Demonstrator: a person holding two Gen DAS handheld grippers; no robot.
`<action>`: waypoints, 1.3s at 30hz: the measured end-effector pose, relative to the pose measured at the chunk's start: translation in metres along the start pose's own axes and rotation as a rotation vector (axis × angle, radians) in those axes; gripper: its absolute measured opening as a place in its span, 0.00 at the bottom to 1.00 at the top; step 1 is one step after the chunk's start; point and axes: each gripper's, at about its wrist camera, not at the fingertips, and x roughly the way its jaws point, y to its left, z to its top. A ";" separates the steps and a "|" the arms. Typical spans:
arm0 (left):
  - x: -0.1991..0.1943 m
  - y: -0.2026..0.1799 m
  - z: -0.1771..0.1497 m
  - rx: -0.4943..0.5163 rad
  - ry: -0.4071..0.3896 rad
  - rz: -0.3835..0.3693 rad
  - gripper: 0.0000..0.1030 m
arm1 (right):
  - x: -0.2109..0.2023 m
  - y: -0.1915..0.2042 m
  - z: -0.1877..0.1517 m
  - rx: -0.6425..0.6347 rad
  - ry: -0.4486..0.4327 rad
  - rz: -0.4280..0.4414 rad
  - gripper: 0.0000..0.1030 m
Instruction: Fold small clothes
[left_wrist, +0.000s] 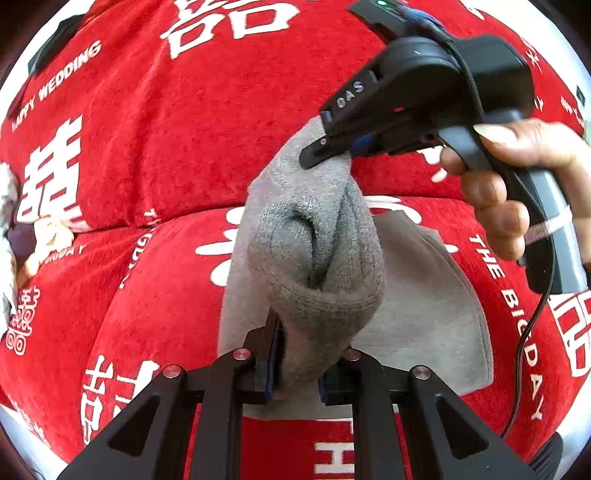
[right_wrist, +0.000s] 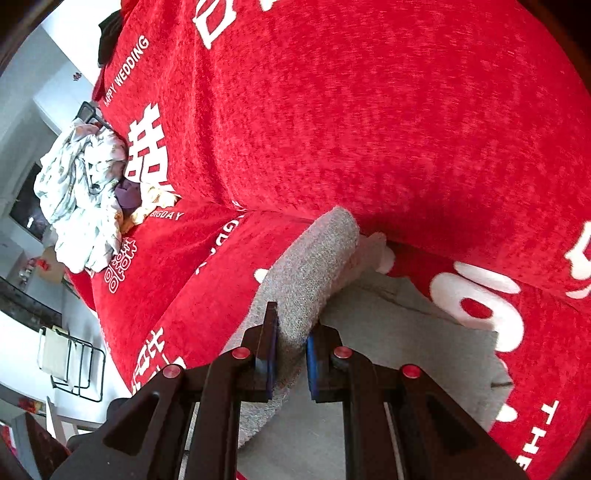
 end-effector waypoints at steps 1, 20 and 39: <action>0.000 -0.007 0.000 0.008 0.001 -0.001 0.17 | -0.002 -0.003 -0.002 -0.003 0.001 -0.004 0.14; 0.014 -0.095 0.007 0.137 0.046 -0.013 0.17 | -0.038 -0.072 -0.036 0.038 -0.037 -0.002 0.14; 0.029 -0.133 -0.003 0.213 0.078 0.023 0.17 | -0.039 -0.118 -0.066 0.108 -0.047 0.010 0.14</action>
